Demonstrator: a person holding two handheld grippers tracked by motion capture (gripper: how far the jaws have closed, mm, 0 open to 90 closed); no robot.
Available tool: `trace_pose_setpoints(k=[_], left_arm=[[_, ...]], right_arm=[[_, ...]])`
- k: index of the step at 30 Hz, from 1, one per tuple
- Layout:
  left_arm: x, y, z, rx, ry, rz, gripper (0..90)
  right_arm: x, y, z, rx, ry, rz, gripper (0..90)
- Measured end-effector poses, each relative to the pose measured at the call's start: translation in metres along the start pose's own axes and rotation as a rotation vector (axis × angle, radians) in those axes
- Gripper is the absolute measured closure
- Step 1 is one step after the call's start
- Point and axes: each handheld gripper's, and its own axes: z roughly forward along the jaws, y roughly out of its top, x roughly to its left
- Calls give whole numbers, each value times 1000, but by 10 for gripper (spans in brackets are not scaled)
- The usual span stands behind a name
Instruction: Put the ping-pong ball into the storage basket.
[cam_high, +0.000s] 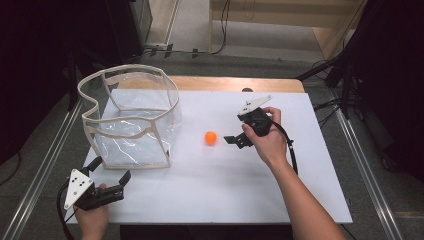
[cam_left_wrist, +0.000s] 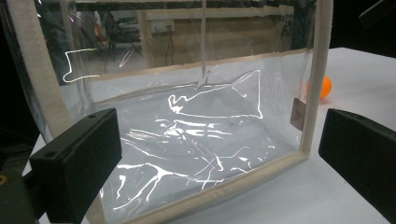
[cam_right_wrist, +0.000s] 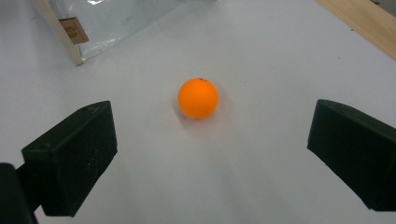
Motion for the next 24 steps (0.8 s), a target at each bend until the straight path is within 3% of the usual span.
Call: trace_pose_setpoints(k=[11, 24], left_arm=[[0, 0, 0, -2, 1, -3, 1], [0, 0, 0, -3, -1, -5, 1]], right_arm=[[-1, 7, 17, 62, 40, -7, 0], [-1, 18, 38, 94, 82, -13, 0]])
